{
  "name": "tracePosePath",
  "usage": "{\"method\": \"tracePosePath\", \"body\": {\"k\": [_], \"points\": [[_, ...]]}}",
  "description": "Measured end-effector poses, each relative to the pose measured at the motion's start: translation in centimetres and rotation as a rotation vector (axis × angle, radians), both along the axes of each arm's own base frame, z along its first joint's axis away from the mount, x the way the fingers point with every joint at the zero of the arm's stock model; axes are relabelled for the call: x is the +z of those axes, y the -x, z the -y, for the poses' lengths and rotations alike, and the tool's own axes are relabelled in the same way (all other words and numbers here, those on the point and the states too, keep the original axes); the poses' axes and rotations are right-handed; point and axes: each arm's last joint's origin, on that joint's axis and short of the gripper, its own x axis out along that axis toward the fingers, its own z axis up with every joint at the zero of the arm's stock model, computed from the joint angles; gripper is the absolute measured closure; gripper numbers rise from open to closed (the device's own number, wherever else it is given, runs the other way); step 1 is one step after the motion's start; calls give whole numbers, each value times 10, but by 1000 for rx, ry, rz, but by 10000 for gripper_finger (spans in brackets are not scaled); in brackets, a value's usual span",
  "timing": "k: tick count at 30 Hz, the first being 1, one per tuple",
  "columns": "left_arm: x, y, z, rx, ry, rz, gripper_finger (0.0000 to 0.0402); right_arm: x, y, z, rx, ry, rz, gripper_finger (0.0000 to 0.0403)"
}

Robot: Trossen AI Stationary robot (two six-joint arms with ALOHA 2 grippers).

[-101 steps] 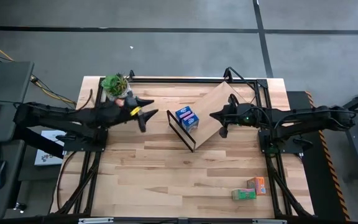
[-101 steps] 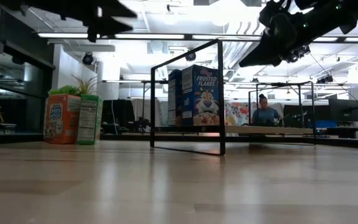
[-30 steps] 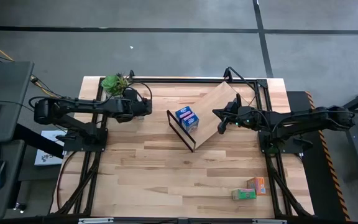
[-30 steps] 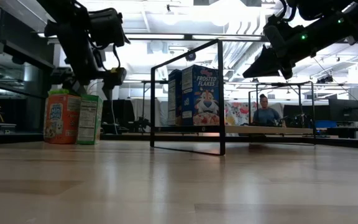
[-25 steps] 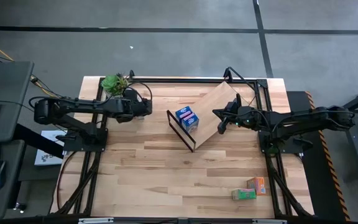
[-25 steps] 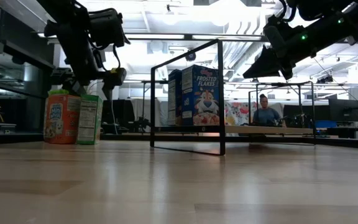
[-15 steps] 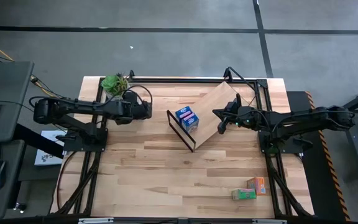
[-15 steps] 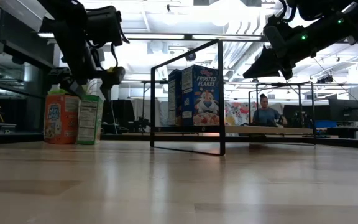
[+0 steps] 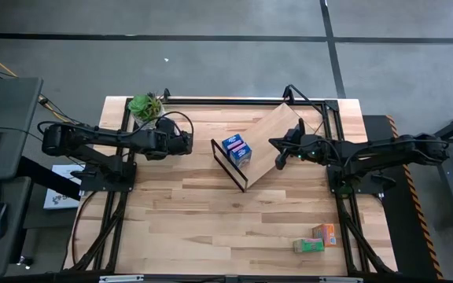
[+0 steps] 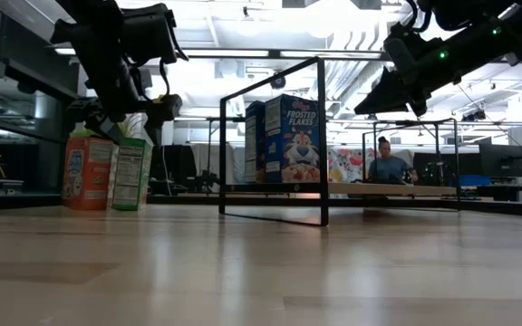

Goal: Stack cereal on shelf
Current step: Put the top green cereal box on the shelf

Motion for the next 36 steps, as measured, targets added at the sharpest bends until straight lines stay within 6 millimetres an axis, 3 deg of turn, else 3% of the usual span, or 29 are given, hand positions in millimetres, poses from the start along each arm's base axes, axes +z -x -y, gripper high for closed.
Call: {"method": "tracePosePath", "body": {"k": [12,26,36], "points": [[0,0,1,-3,3,-5,97,-8,-6,1,-15,4,-30,402],[0,0,1,-19,7,-20,223,-5,-6,2,-39,16,-4,402],[39,-19,-3,-126,-111,-63,234,-3,-7,2,-39,17,13,402]]}}
